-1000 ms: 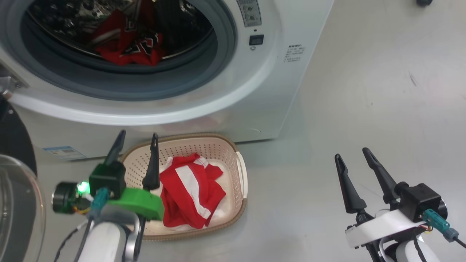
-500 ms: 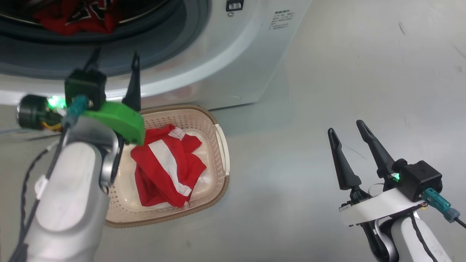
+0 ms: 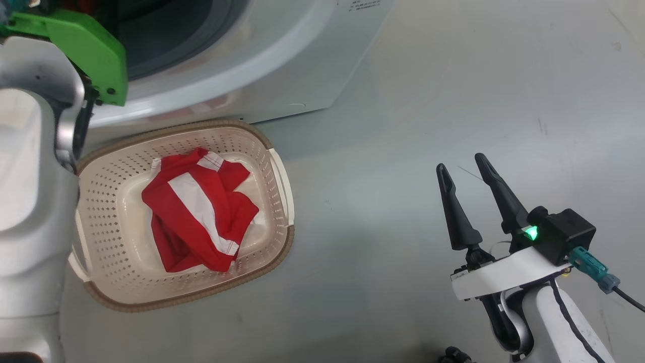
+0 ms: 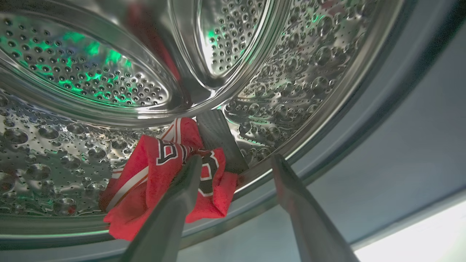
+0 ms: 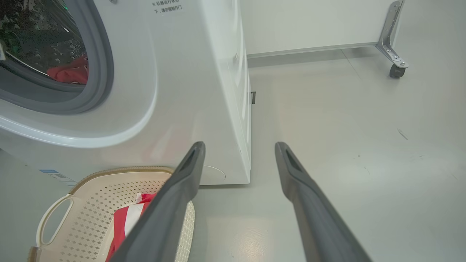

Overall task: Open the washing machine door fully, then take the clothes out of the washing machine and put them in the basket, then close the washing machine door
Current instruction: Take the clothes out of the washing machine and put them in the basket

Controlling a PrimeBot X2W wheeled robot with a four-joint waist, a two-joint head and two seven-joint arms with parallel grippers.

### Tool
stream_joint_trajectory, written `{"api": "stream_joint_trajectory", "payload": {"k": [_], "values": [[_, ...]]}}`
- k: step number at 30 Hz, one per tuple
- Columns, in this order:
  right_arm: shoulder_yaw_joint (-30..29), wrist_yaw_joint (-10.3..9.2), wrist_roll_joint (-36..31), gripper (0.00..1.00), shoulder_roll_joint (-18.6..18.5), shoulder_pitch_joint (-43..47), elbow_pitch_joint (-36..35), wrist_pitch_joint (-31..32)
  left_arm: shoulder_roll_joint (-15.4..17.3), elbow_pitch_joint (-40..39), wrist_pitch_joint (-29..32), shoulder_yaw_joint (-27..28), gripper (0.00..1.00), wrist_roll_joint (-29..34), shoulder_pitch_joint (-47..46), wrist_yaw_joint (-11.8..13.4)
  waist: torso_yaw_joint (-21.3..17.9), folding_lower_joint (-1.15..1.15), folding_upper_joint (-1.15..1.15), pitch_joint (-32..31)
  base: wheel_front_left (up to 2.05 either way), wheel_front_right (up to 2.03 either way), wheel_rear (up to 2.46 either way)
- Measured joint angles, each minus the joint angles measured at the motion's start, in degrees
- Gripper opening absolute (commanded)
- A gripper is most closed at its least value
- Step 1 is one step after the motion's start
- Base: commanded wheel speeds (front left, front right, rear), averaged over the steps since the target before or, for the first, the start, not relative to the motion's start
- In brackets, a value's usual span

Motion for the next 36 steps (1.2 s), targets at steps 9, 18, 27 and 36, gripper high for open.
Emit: {"api": "stream_joint_trajectory", "payload": {"k": [9, 18, 27, 36], "values": [[1.5, 0.51, 0.9, 1.00, 0.6, -2.3, 1.5, -1.0, 3.8, 5.6, 9.3, 1.2, 1.00, 0.0, -7.4, -1.2, -2.0, 0.00, 0.00, 3.6, 0.00, 0.00, 0.00], [2.8, 0.94, 1.4, 1.00, 0.8, -4.6, 3.1, -1.6, 5.1, 10.4, 14.5, 3.4, 1.00, -0.9, -11.4, -1.5, -3.6, 0.00, 0.00, 6.5, 0.00, 0.00, 0.00], [3.3, 1.01, 2.0, 1.00, 0.9, -5.6, 4.7, -2.1, 5.4, 13.6, 17.1, 4.5, 0.82, -0.9, -13.4, -0.2, -4.1, 0.00, 0.00, 7.4, 0.00, 0.00, 0.00], [3.7, 1.47, 2.3, 1.00, 0.9, -6.9, 5.6, -2.3, 5.7, 15.3, 18.7, 4.7, 0.00, -1.1, -15.2, 0.1, -4.1, 0.00, 0.00, 7.8, 0.00, 0.00, 0.00]]}}
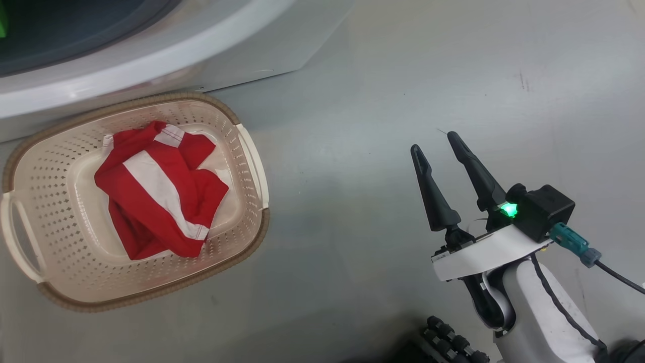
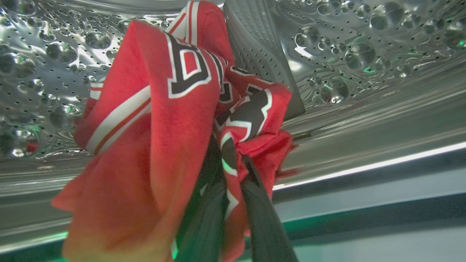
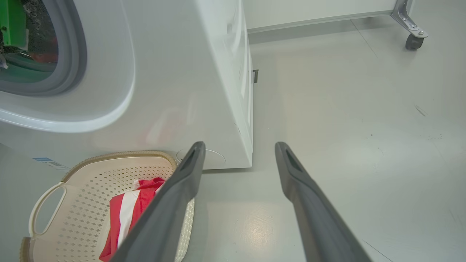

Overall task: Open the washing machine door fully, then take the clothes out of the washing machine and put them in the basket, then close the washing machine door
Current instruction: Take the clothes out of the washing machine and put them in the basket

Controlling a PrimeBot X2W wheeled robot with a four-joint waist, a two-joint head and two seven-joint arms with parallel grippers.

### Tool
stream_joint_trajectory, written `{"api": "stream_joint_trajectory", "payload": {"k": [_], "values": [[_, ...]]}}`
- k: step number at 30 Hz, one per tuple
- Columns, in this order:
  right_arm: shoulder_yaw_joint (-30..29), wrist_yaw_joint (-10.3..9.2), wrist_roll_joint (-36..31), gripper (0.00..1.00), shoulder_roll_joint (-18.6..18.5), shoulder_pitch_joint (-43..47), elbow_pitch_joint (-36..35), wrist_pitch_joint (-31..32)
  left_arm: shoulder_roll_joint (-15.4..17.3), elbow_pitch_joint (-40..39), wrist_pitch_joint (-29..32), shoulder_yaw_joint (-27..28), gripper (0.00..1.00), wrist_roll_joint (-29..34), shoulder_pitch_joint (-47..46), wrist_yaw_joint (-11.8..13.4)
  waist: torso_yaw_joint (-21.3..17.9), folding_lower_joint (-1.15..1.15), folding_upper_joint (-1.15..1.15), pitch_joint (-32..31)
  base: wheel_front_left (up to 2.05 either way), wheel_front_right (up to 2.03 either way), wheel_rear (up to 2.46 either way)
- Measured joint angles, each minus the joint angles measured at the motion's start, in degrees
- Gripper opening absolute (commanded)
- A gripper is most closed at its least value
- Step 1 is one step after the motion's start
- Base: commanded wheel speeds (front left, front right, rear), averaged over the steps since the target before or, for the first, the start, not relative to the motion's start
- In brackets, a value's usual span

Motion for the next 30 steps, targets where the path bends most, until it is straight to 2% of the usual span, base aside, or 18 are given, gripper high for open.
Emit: {"api": "stream_joint_trajectory", "payload": {"k": [5, 12, 30], "values": [[-0.7, 0.00, 0.1, 1.00, -0.5, -0.1, 0.2, -0.2, -1.5, 0.1, -0.4, 0.3, 0.00, -1.7, -0.7, 0.0, 0.7, 0.00, 0.00, 0.3, 0.00, 0.00, 0.00], [-1.7, 0.01, 0.1, 1.00, -1.4, -1.0, 0.3, -0.2, -2.7, -0.7, -4.8, 1.3, 0.00, -2.8, -1.6, -0.1, 2.4, 0.00, 0.00, 0.6, 0.00, 0.00, 0.00], [-2.6, 0.01, -0.5, 1.00, -3.0, -1.7, 1.5, -0.6, -5.6, -8.7, -24.3, 0.3, 0.00, -1.5, 1.0, -0.6, 6.4, 0.00, 0.00, -1.8, 0.00, 0.00, 0.00]]}}
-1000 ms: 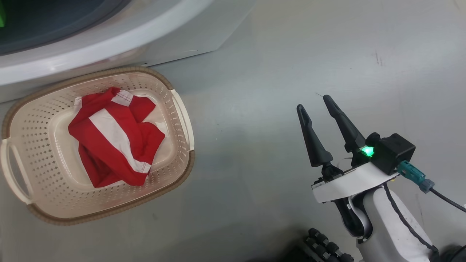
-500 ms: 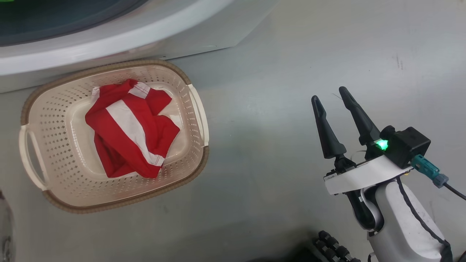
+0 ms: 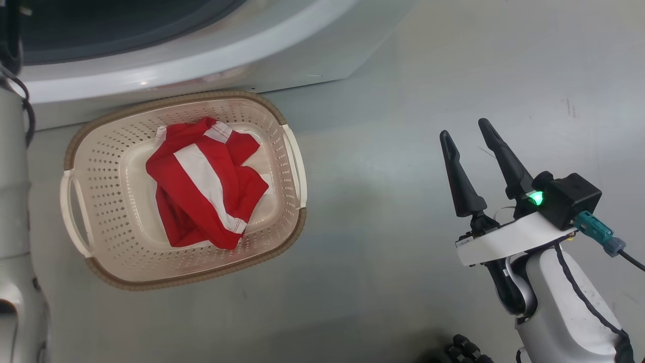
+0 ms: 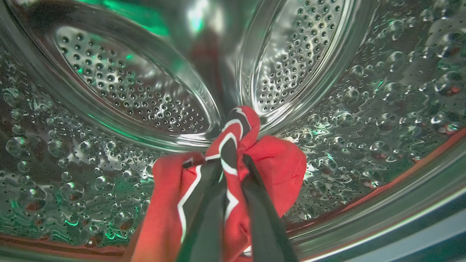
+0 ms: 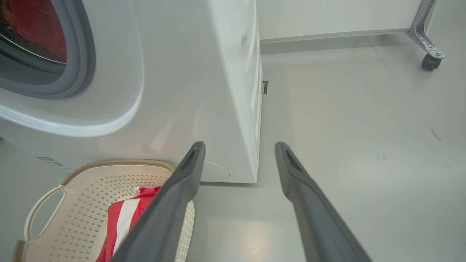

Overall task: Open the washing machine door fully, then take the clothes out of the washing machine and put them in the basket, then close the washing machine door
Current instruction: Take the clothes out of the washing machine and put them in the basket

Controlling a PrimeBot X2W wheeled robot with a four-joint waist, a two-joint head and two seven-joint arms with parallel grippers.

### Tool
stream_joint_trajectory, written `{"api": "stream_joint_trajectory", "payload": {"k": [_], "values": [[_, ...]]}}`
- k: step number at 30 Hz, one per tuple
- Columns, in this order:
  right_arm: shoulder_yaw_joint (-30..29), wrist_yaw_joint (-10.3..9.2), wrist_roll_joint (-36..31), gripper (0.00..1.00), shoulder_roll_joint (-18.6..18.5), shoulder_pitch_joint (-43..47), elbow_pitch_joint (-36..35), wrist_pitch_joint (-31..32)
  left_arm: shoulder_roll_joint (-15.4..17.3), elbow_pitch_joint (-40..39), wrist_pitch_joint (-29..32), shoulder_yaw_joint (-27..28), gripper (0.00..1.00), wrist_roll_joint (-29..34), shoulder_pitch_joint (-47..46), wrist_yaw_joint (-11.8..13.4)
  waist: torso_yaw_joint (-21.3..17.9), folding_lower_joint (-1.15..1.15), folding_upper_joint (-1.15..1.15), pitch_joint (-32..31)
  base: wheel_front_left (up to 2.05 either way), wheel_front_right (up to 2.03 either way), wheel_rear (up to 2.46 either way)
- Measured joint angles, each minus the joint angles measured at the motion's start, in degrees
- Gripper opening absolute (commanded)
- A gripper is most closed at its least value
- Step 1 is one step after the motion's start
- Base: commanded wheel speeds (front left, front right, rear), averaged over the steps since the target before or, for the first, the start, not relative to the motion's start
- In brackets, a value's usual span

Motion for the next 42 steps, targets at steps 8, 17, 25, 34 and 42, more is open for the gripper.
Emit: {"api": "stream_joint_trajectory", "payload": {"k": [8, 17, 25, 34, 42], "values": [[-0.3, 0.00, -0.4, 1.00, 0.0, 0.1, 1.2, 0.0, -1.7, -4.1, -8.5, -0.1, 0.00, 0.2, 7.7, 1.0, 1.2, 0.00, 0.00, -3.3, 0.00, 0.00, 0.00], [-0.4, -0.03, -0.5, 1.00, 0.0, 2.9, 3.7, 0.0, -2.4, -7.1, -15.6, -0.6, 0.00, 2.1, 19.5, 3.4, 2.1, -0.01, 0.00, -8.6, 0.00, 0.00, 0.00], [-0.7, -0.62, -0.6, 1.00, 0.1, 6.3, 4.9, 0.0, -4.7, -10.2, -19.8, -1.8, 0.00, 2.8, 31.4, 5.1, 2.8, -0.01, 0.00, -15.1, 0.00, 0.00, 0.00], [0.7, -0.64, -1.1, 1.00, 0.4, 9.8, 6.3, 0.0, -5.3, -14.7, -21.1, -4.5, 0.00, 5.2, 42.1, 5.6, 3.6, -0.01, 0.00, -21.9, 0.00, 0.00, 0.00], [1.4, -1.59, -1.5, 1.00, 0.5, 13.3, 6.6, 0.1, -5.7, -20.3, -20.7, -5.0, 0.00, 5.6, 50.6, 6.1, 3.8, -0.01, 0.00, -27.7, 0.00, 0.00, 0.00]]}}
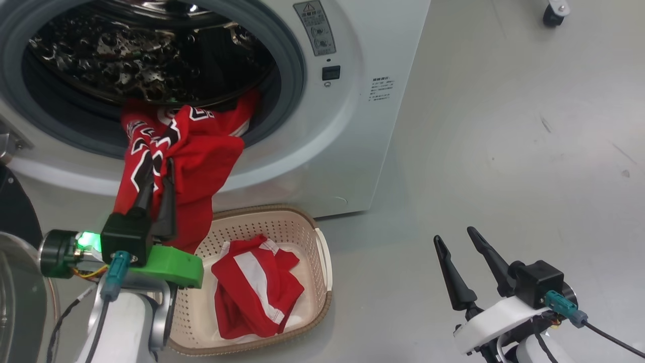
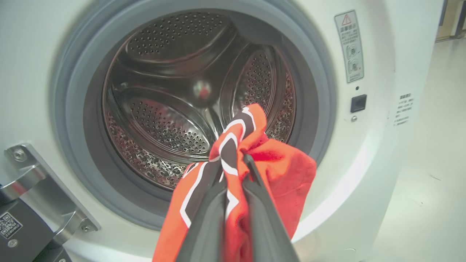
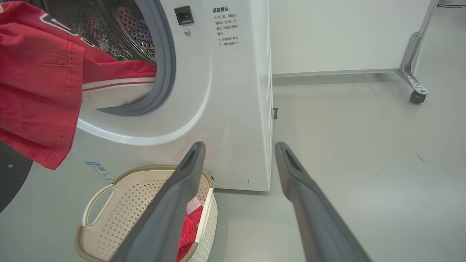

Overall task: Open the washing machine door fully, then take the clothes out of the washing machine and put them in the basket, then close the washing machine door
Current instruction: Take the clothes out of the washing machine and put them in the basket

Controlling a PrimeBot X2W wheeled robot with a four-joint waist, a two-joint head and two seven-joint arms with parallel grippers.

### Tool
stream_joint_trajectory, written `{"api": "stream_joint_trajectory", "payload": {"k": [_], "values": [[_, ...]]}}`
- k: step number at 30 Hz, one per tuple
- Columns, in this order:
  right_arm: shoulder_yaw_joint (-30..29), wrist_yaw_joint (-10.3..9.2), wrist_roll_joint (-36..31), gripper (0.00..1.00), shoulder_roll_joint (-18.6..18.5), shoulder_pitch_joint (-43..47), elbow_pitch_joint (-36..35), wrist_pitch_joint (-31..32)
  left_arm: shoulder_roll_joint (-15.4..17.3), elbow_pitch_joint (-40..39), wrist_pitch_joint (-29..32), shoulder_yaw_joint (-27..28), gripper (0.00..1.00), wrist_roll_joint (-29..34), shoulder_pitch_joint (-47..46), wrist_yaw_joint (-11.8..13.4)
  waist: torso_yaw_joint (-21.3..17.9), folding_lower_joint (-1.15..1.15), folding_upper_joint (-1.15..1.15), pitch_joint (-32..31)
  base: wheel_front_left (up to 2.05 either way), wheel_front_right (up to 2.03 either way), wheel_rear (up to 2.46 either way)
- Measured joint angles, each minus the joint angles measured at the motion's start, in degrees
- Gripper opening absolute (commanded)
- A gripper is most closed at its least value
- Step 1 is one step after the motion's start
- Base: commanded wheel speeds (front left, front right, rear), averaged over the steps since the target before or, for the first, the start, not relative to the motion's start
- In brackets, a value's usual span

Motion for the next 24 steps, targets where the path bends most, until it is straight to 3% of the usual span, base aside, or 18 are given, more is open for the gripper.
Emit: {"api": "stream_joint_trajectory", "payload": {"k": [9, 24], "values": [[-0.2, -0.98, 0.0, 1.00, -0.5, 1.8, -2.5, 0.7, -0.9, -8.2, 3.2, -1.5, 0.00, 0.5, 5.9, 0.3, 1.6, 0.00, 0.00, -2.7, 0.00, 0.00, 0.00], [1.1, -0.92, -0.4, 1.00, -0.5, 1.7, -5.8, 2.0, -2.2, -6.9, 7.4, -4.0, 0.00, -3.1, 12.3, 0.5, 1.2, 0.00, 0.00, 0.4, 0.00, 0.00, 0.00]]}}
